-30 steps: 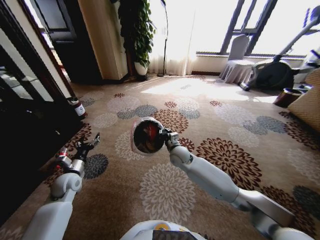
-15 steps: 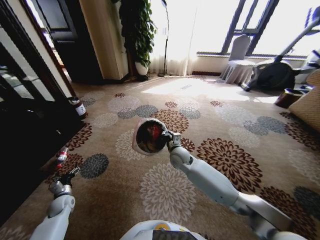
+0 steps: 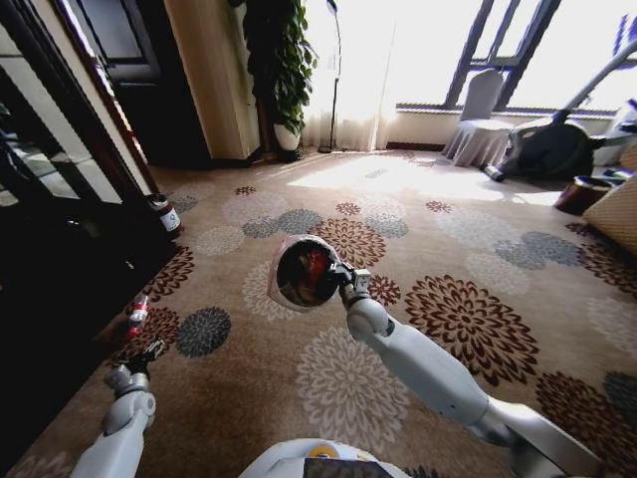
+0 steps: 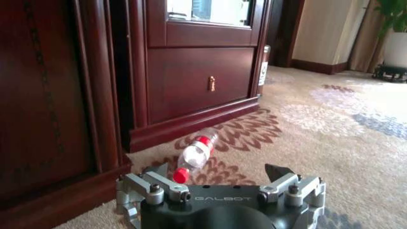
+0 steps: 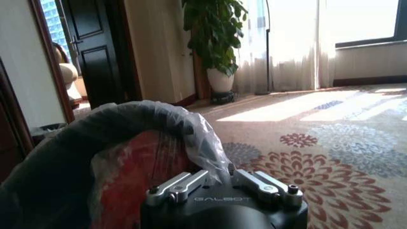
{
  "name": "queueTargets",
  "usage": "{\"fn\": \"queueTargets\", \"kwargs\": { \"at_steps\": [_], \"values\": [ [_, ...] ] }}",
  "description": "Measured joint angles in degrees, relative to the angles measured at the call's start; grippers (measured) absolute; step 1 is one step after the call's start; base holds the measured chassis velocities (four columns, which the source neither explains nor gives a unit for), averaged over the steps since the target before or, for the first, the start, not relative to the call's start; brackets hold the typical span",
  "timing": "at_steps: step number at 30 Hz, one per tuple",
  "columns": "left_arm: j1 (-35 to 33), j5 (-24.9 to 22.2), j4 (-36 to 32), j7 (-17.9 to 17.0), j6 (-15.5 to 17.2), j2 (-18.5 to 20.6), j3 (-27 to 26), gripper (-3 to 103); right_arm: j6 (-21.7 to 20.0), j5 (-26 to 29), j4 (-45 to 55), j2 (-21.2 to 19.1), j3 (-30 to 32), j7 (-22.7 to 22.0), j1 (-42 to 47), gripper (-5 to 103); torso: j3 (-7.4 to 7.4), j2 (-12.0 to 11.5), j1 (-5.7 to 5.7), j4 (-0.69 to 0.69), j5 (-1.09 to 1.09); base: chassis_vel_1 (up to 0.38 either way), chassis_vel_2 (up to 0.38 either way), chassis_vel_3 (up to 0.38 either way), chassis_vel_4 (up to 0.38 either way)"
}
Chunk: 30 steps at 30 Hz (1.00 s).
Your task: Pick up the trash from the ground and place it into the trash bin.
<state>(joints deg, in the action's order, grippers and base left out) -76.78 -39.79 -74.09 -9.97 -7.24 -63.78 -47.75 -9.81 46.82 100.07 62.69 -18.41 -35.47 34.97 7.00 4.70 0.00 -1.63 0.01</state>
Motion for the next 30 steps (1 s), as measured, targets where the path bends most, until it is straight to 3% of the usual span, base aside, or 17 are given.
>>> {"fn": "queueTargets", "kwargs": {
  "at_steps": [10, 13, 17, 23, 30],
  "values": [
    [-0.99, 1.03, -1.2, 3.87, 0.73, -0.91, 0.16, 100, 1.92, -3.16, 2.2, -2.38, 1.85, 2.54, 2.01, 0, 0.0, 0.0, 0.0, -0.01, -0.02, 0.193, 0.204, -0.173, -0.183],
    [-0.99, 1.59, -0.8, 3.89, 0.82, -1.04, 0.14, 100, 1.74, -2.8, 2.99, -2.89, 2.16, 3.3, 2.64, 0, 0.0, 0.0, 0.0, 0.03, 0.06, -0.018, -0.004, 0.018, 0.012],
    [-1.07, 2.16, -0.68, 3.78, 0.94, -1.38, 0.06, 100, 1.78, -2.74, 3.9, -3.28, 2.58, 3.89, 3.69, 0, 0.0, 0.0, 0.0, 0.08, -0.02, -0.081, -0.044, 0.055, 0.014],
    [-1.32, 1.21, -2.1, 2.56, 1.8, -1.6, -0.13, 100, 2.17, -2.99, 4.59, -3.44, 3.35, 4.68, 5.27, 0, 0.0, 0.0, 0.0, 0.0, -0.02, -0.041, 0.026, 0.041, -0.043],
    [-1.34, 0.67, -3.13, 2.01, 2.38, -1.4, -0.2, 100, 2.54, -3.13, 5.54, -4.07, 4.29, 5.53, 6.85, 0, 0.0, 0.0, 0.0, 0.01, 0.0, -0.114, 0.137, 0.13, -0.12]
  ]
}}
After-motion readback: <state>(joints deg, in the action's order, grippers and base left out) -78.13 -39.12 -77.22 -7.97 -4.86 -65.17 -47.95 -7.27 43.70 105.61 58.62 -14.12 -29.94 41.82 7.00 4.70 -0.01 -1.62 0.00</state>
